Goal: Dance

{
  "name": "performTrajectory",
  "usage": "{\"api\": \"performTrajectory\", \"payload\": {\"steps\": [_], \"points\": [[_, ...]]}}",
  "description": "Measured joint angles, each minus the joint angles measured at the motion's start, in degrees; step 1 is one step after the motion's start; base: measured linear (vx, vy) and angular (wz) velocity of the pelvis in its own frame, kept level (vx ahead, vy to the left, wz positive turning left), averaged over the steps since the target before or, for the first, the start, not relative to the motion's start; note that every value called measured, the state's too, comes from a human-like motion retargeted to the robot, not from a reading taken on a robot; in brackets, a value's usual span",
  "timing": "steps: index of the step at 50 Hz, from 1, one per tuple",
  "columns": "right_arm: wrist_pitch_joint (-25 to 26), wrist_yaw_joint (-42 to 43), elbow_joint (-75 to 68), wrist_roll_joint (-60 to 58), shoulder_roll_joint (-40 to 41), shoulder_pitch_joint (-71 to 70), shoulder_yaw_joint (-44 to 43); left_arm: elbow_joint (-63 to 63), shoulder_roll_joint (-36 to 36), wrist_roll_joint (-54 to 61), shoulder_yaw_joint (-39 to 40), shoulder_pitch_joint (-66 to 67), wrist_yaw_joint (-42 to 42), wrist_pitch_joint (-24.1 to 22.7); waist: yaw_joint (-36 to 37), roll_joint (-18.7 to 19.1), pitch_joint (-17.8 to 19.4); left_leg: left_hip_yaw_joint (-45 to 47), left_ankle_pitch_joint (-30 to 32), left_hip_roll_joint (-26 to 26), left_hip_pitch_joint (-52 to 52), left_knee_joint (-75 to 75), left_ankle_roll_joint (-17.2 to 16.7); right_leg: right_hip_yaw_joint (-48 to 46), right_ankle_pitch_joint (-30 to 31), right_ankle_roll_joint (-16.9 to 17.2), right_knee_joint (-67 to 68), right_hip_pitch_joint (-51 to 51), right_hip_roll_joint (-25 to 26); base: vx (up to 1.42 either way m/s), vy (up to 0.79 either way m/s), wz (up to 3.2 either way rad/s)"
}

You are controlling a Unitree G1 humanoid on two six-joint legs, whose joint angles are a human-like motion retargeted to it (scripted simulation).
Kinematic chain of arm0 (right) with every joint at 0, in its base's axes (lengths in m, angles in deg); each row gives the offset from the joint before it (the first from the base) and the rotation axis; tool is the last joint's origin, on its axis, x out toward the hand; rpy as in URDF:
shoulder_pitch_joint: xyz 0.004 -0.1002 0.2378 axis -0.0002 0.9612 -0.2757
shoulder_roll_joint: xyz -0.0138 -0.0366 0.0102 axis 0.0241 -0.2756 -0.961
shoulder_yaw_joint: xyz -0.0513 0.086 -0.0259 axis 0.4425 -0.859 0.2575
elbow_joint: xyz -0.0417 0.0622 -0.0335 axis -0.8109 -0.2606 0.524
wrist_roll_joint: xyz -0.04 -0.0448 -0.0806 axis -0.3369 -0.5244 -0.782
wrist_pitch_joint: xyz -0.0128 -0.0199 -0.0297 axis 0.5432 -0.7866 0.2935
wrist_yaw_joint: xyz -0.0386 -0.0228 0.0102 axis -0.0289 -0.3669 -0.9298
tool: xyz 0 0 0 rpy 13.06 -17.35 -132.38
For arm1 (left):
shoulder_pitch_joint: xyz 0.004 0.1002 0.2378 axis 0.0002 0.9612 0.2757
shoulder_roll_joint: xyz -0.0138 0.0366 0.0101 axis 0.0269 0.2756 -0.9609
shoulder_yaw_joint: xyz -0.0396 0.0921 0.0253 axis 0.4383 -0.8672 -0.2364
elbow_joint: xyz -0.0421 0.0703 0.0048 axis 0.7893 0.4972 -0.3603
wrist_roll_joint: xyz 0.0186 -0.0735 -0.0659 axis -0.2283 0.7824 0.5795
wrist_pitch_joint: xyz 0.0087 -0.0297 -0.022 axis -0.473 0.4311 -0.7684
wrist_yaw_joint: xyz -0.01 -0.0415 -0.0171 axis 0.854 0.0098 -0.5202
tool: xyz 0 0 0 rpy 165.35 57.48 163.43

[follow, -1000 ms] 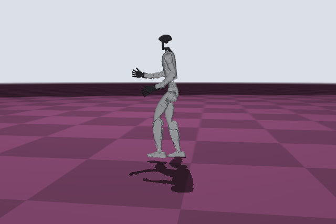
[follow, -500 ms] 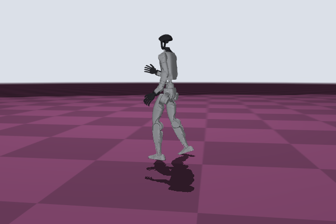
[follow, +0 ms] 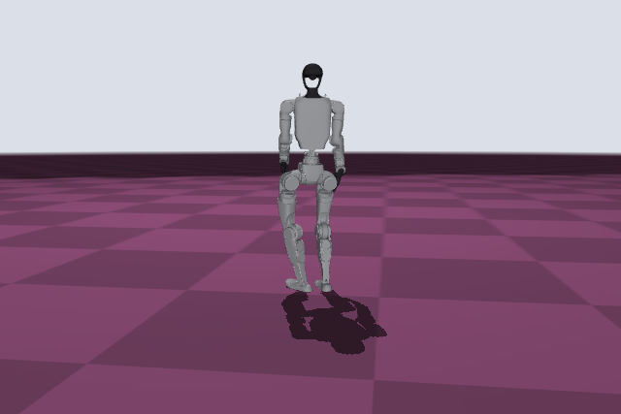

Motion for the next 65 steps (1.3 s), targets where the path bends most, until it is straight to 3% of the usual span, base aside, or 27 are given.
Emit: {"api": "performTrajectory", "payload": {"steps": [3, 5, 7, 10, 12, 13, 15, 18, 20, 24, 28, 30, 32, 33, 35, 40, 45, 48, 50, 55, 58, 61, 62, 65], "points": [[-2.0, 3.4, 2.3, 0.7, -1.4, 1.3, 1.3, -18.5, -9.1, 10.4, 3.2, -3.5, 0.1, -6.7, -4.7, 1.8, -0.7, 3.6, -1.3, 1.2, -1.6, -1.2, -0.5, -5.1, -3.1, 0.3, 0.8, -2.5, -2.1, -0.35, 0.1, -1.27], [-2.7, 4.8, 3.9, 0.7, -2.0, 2.6, 1.4, -35.6, -14.6, 17.6, 2.9, -8.9, 4.0, -12.5, -6.6, 3.2, -1.0, 8.2, -2.5, 1.8, -3.4, -2.2, -0.3, -17.4, -4.9, -1.4, 0.8, -3.2, -7.8, -0.5, 0.17, -1.95], [-2.3, 5.9, 4.2, 1.2, -2.2, 3.1, -0.2, -51.9, -14.4, 19.8, 0.4, -14.1, 9.2, -15.6, -6.3, 4.1, -0.3, 13.0, -3.2, 1.7, -3.7, -3.9, 0.2, -20.0, -3.6, -4.1, 2.3, -6.3, -11.2, -0.57, 0.2, -2.05], [-2.3, 7.1, 2.3, 3.7, -1.7, 3.8, -4.8, -76.0, -7.1, 17.9, -3.1, -21.3, 16.4, -14.9, -6.8, 5.5, 0.3, 16.7, -3.4, 0.4, -4.8, -6.3, 1.5, -15.2, -2.1, -5.2, 7.6, -15.3, -14.9, -0.49, 0.12, -1.43], [-3.2, 6.4, 0.1, 6.6, -1.0, 4.9, -7.7, -87.6, -2.0, 15.6, -0.5, -26.9, 18.0, -13.2, -3.7, 1.5, -1.8, 22.5, -2.9, -5.6, -5.0, -9.9, 2.2, 1.0, 2.6, -3.6, 23.2, -34.3, -24.0, -0.41, -0.03, -1.61], [-3.7, 5.5, -0.6, 9.0, 0.0, 5.6, -9.6, -91.7, 0.6, 15.0, 1.4, -29.8, 18.2, -13.4, -4.5, 1.3, -2.2, 21.5, -2.7, -7.0, -5.7, -10.8, 2.9, 5.3, 7.2, -4.1, 25.5, -38.8, -26.2, -0.37, -0.12, -0.54], [-4.9, 2.8, -1.6, 16.1, 2.5, 7.1, -14.0, -96.7, 4.9, 12.7, 5.6, -35.7, 20.8, -14.2, -4.6, 1.8, -3.2, 20.2, -2.4, -7.8, -6.9, -11.3, 3.2, 11.1, 15.8, -4.7, 23.2, -41.5, -25.5, -0.29, -0.19, -0.13], [-5.6, 0.5, -3.3, 26.4, 5.6, 9.0, -21.5, -99.3, 7.7, 4.6, 10.5, -43.5, 29.2, -17.5, -2.3, 3.1, -4.5, 18.8, -0.7, -6.8, -7.9, -10.9, 3.5, 7.2, 28.6, -6.4, 9.1, -34.0, -20.0, -0.14, -0.2, -0.13], [-6.4, 0.3, -5.5, 30.4, 5.4, 10.5, -24.3, -99.8, 7.7, -2.5, 11.5, -47.3, 36.1, -19.8, -1.3, 5.5, -4.4, 16.2, 2.2, -4.1, -8.7, -9.9, 3.6, 3.9, 27.3, -6.7, 3.9, -29.7, -15.5, -0.18, -0.31, 0.03], [-6.1, 3.5, -10.2, 23.9, 1.5, 14.4, -22.2, -96.7, 4.6, -10.5, 6.5, -48.7, 43.1, -20.4, 5.0, 4.9, -3.9, 17.2, 6.7, -1.5, -6.2, -10.5, 2.6, 1.1, 18.0, -8.8, 0.9, -25.2, -12.1, -0.05, -0.29, -0.98], [-1.3, 6.2, -8.4, 13.3, -1.0, 16.6, -18.9, -87.9, -3.7, -8.7, -4.2, -38.4, 42.3, -19.2, 9.4, 3.8, -2.8, 17.1, 4.4, 1.2, -0.7, -9.0, 4.6, 2.2, 16.3, -10.4, -3.0, -18.2, -8.2, 0.24, -0.33, -0.54], [0.1, 5.7, -4.4, 9.9, -1.8, 15.8, -16.1, -80.0, -6.9, -6.2, -7.6, -28.8, 38.5, -19.0, 10.2, 2.0, -2.8, 14.9, 3.2, 2.6, 0.3, -5.7, 7.0, 0.9, 15.4, -11.1, -6.3, -13.5, -8.1, 0.29, -0.35, 0.0], [1.1, 5.1, 2.5, 7.6, -1.6, 14.8, -12.3, -69.0, -8.6, -4.7, -7.4, -18.3, 30.9, -17.4, 10.3, 0.7, -2.5, 1.2, 2.6, 2.0, -1.6, -0.9, 11.4, 0.9, 15.3, -11.8, -9.4, -8.8, -6.3, 0.31, -0.38, -0.1], [1.3, 4.6, 6.9, 7.2, -1.4, 14.1, -10.4, -63.2, -8.9, -4.0, -5.9, -13.7, 26.2, -15.3, 10.5, 0.0, -2.2, -4.6, 3.4, 1.0, -2.5, 1.5, 13.9, 1.5, 15.3, -11.8, -10.5, -6.7, -5.8, 0.33, -0.36, -0.17], [0.6, 2.2, 16.9, 8.9, -0.9, 12.0, -7.3, -52.3, -7.6, -2.1, -2.8, -5.4, 17.1, -9.9, 12.1, -1.3, -1.7, -12.3, 5.7, -1.1, -4.2, 6.8, 15.8, 2.5, 15.2, -11.6, -12.2, -3.1, -5.2, 0.3, -0.32, -0.3], [-7.7, 0.3, 46.9, 24.6, 2.3, 2.7, -0.1, -27.9, 0.4, -8.9, 2.9, 9.9, 1.3, 3.7, 18.9, -2.7, -1.1, -22.2, 11.0, -7.7, -7.8, 13.1, 13.6, 4.1, 14.7, -8.4, -15.1, 3.2, -3.7, 0.24, -0.23, -0.48], [-16.8, 11.2, 75.4, 37.4, -0.5, -12.2, 11.7, 1.1, 9.5, -25.0, 10.1, 15.9, -4.7, 13.0, 21.3, -1.6, -1.7, -28.8, 15.8, -11.3, -7.2, 8.4, 9.2, 3.1, 13.1, -7.0, -16.6, 8.8, 0.6, 0.25, -0.18, -0.13], [-20.9, 15.6, 87.1, 38.0, -4.2, -20.4, 15.4, 22.5, 13.9, -27.4, 13.4, 13.8, -5.1, 16.7, 19.4, -1.1, -2.7, -29.8, 21.2, -12.3, -7.5, 6.2, 15.1, 2.2, 11.9, -5.5, -15.7, 10.5, 1.4, 0.22, -0.15, 0.3], [-22.9, 19.7, 91.0, 35.2, -5.5, -24.1, 16.3, 31.9, 16.7, -26.5, 13.8, 12.4, -5.3, 18.7, 17.6, -1.3, -2.6, -32.2, 17.4, -13.7, -7.6, 10.6, 16.3, 1.0, 11.1, -4.9, -13.9, 11.1, 0.7, 0.21, -0.21, 0.28], [-25.3, 35.9, 83.6, 21.8, -3.5, -16.8, 14.7, 33.1, 16.2, -25.9, 15.3, 11.6, 0.4, 14.9, 17.9, 0.9, -1.5, -31.9, 13.3, -11.6, -4.8, 9.4, 17.1, 0.3, 11.5, -5.4, -5.2, 8.3, 0.9, 0.11, -0.22, -0.44], [-23.5, 33.7, 69.3, 18.2, 0.3, -7.4, 12.9, 27.5, 12.9, -24.0, 13.9, 7.4, 1.4, 12.3, 17.9, 2.5, -0.6, -31.5, 14.4, -10.1, -4.0, 6.3, 15.7, 0.4, 18.4, -2.9, 2.2, 4.0, 0.2, -0.07, -0.26, -0.7], [-14.7, 22.0, 49.6, 14.5, 1.6, -2.4, 7.9, 15.5, 8.0, -19.0, 12.9, 2.2, -0.9, 7.3, 16.6, 3.4, -0.4, -28.2, 16.3, -8.2, -5.1, 2.5, 14.8, 1.5, 24.6, 0.6, 9.0, -3.1, 0.7, -0.32, -0.21, -0.54], [-10.4, 17.0, 43.4, 12.7, 0.7, -1.4, 6.0, 10.0, 6.1, -16.3, 12.5, 0.2, -1.8, 5.7, 16.1, 3.5, -0.7, -27.3, 17.0, -7.9, -5.9, 1.2, 14.4, 1.6, 24.9, 0.4, 10.2, -5.8, 0.7, -0.45, -0.19, -0.4], [2.1, 6.8, 27.9, 1.1, -1.7, 1.5, 1.5, -7.5, -0.8, -5.7, 10.6, -7.1, -4.3, 0.5, 14.4, 4.3, -1.1, -24.6, 18.6, -6.7, -6.9, -2.6, 13.3, 0.8, 22.5, -9.3, 8.9, -12.5, -0.7, -0.31, -0.27, -0.24]]}}
